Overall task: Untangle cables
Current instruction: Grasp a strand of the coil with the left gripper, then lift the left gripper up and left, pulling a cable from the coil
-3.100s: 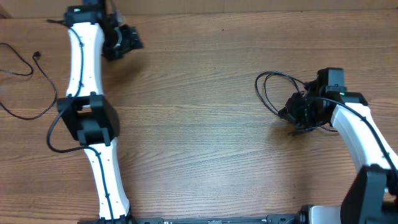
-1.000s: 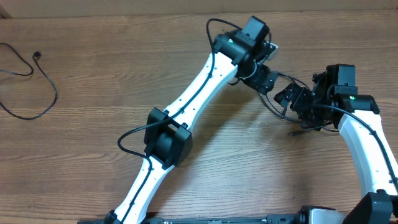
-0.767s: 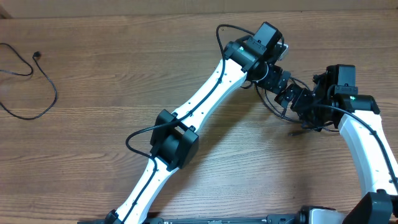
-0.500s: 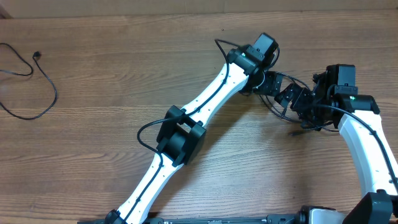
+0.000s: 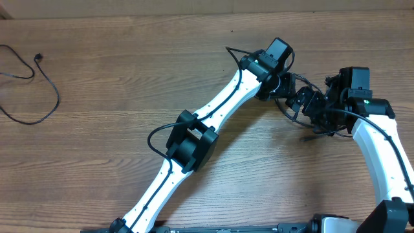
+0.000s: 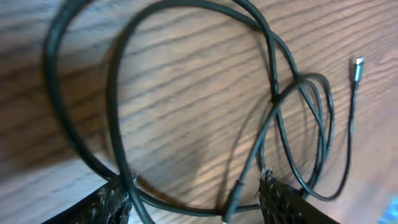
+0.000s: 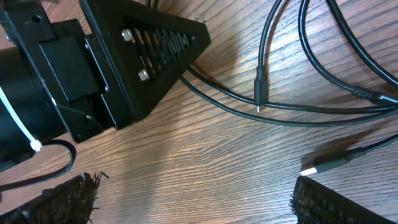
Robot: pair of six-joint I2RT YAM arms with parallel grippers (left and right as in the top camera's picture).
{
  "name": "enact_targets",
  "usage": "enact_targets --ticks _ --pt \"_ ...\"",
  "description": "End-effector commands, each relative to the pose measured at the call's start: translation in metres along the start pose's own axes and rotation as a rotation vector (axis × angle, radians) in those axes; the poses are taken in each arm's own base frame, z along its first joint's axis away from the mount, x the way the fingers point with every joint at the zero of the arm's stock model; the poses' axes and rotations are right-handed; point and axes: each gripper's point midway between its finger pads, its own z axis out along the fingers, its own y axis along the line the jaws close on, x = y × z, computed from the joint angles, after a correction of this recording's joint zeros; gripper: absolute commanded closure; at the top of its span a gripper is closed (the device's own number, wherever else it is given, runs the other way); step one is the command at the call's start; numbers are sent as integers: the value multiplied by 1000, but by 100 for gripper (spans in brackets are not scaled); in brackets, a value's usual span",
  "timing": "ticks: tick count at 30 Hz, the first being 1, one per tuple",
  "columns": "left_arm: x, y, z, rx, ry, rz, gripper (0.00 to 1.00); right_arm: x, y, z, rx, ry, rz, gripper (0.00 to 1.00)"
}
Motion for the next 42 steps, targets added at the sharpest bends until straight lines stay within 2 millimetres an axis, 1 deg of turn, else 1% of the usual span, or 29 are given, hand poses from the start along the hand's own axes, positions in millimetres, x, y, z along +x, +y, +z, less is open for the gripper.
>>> enact_targets --ticks 1,5,7,9,10,11,12,16,17,19,20,21,22,23,24,25,26,28,31,34,35,36,37,40,41,42 --pt "8 -4 9 33 39 -29 32 -7 7 -7 -18 -28 -18 0" --pt "9 -5 9 33 39 -29 32 -7 7 -7 -18 -28 -18 0" --pt "8 -5 10 30 33 -34 40 -7 7 -7 -18 -28 -18 0" --pt "7 -5 13 25 21 -31 60 -7 7 -7 -18 -28 -18 0" --pt "5 -3 13 14 14 -32 73 -7 7 -7 -18 -28 -18 0" --pt "5 -1 14 9 11 -32 89 -7 7 -7 -18 -28 -18 0" --pt "4 0 13 4 8 -29 96 -7 7 -7 -18 -28 -18 0" --pt "-3 12 7 -15 0 72 96 -7 7 -7 -18 -28 -18 0" --pt "-5 20 5 -42 -2 81 96 -7 7 -7 -18 -28 -18 0" --pt "-10 47 -6 -138 -8 54 96 -7 7 -7 -18 -28 -18 0" --pt "-12 62 -16 -192 -10 29 96 -7 7 -7 -18 -28 -18 0" --pt "-15 76 -26 -239 -10 7 96 -7 7 -7 -18 -28 -18 0" --pt "-18 87 -37 -269 -10 -6 96 -6 7 -7 -18 -28 -18 0" --pt "-21 97 -52 -287 -7 -14 96 -6 7 -7 -18 -28 -18 0" --pt "-25 102 -64 -290 -8 -15 96 -6 7 -7 -19 -28 -18 0" --pt "-30 107 -82 -293 -16 -16 96 -7 8 -7 -19 -28 -17 0" --pt "-40 110 -119 -289 -42 -3 96 -7 7 -7 -19 -28 -18 0" --pt "-48 110 -157 -281 -77 11 96 -7 7 -7 -17 -32 -18 0" --pt "-51 102 -224 -231 -129 56 96 -14 19 -8 -72 -55 -36 0" --pt "-41 90 -281 -162 -151 126 96 -14 30 -9 -136 -48 -49 0" --pt "-37 88 -296 -146 -159 144 96 -16 34 -10 -156 -51 -55 5" --pt "-33 84 -312 -126 -168 163 96 -17 38 -10 -172 -56 -59 19" --pt "-28 79 -328 -100 -180 185 96 -18 42 -11 -193 -53 -34 25" --pt "-18 59 -367 17 -225 251 96 -10 50 -8 -223 -3 119 23" --pt "-15 51 -379 64 -245 275 96 -4 53 -6 -223 16 146 23" --pt "-11 43 -392 106 -264 298 96 2 58 -3 -226 36 159 20"
